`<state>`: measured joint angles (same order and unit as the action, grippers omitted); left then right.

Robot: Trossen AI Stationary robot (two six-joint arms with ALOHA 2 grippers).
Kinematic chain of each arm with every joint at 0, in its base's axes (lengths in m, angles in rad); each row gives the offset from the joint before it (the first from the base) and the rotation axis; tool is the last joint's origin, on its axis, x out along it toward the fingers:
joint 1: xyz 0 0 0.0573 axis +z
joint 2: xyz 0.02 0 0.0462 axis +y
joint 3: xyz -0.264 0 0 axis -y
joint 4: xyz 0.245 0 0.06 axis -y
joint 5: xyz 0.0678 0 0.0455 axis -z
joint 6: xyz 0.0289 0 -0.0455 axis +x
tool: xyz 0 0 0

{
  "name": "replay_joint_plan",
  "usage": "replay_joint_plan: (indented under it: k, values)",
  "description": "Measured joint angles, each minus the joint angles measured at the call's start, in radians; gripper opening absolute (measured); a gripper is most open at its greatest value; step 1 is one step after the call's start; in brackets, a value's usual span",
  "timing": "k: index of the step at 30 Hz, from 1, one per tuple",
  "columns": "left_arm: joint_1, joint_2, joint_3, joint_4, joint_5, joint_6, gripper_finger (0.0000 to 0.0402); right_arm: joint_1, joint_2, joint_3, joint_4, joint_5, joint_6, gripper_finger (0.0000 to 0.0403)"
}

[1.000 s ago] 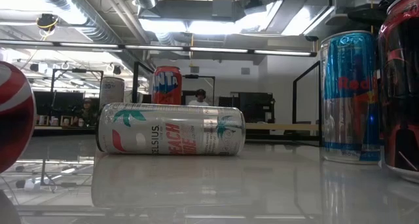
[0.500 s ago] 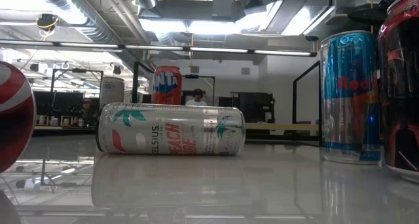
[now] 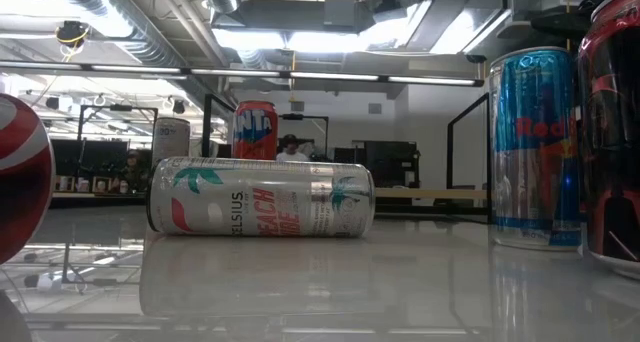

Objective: Place canned beverage on shelf
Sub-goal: Put the right red soda can on the shelf aligned with the red soda can

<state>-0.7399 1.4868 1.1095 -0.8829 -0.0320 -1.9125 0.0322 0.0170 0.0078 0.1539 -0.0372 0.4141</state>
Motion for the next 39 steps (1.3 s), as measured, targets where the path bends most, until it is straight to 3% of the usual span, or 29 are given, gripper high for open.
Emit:
replay_joint_plan:
  k: [39]
  values:
    - [-0.044, 0.043, 0.000, 0.062, 0.019, 0.049, 0.0389, 0.000, 0.000, 0.000, 0.000, 0.000, 0.000, 0.0239]
